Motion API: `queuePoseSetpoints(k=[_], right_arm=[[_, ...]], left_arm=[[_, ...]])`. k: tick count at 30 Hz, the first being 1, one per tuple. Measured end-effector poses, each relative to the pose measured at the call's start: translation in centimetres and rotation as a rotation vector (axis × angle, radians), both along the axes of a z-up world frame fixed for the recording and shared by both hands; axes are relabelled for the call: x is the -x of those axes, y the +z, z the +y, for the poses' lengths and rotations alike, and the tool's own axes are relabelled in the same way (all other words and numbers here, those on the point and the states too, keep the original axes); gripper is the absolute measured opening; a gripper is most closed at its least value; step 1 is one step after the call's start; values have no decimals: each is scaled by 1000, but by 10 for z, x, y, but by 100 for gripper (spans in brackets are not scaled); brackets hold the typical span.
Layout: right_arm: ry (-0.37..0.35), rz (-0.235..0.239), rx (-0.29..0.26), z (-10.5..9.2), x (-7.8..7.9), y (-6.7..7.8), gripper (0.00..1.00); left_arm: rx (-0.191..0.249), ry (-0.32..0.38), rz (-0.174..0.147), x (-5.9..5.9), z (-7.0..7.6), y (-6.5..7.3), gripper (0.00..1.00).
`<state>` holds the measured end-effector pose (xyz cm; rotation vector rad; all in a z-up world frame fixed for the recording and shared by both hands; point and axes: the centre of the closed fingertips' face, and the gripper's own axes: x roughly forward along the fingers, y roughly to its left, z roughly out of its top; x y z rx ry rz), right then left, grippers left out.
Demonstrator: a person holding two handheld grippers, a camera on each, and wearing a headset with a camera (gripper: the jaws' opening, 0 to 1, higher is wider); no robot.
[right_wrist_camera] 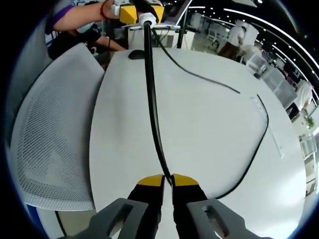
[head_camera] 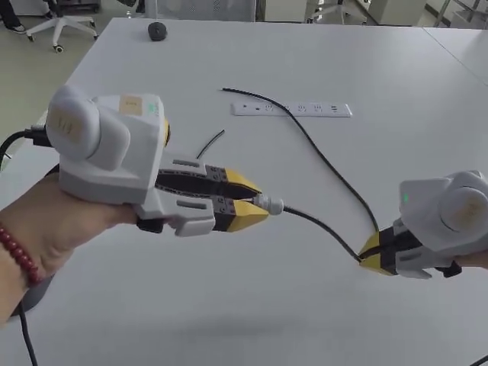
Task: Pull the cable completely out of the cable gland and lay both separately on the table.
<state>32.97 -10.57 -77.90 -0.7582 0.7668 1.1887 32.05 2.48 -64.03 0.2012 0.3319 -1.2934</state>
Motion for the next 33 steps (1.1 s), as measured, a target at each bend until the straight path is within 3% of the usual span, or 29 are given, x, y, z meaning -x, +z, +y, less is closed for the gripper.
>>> queuePoseSetpoints(k=[4,13,17,18,20,21,29,31,33], right_arm=[[-21,-3,-50,10,1,10,14],[17,-54,-131,41,5,44,12],[54,-92,-161,58,6,65,12],[62,-121,-167,61,4,70,12],[72,-108,-191,70,9,80,11],[88,-143,-199,75,7,87,12],[143,-173,-234,97,15,111,10],[152,-202,-241,101,14,117,11],[160,-188,-252,105,18,121,9]], left_arm=[[-11,-1,1,0,-1,-3,16],[-14,-2,4,-2,-3,-5,16],[-18,1,4,-3,-2,-7,16],[-19,2,5,-3,-2,-7,16],[-18,4,5,-4,-2,-8,16],[-19,5,6,-4,-2,-8,16],[-25,3,5,-3,-2,-11,16],[-27,3,4,-3,-2,-11,16],[-27,4,4,-3,-3,-12,16]])
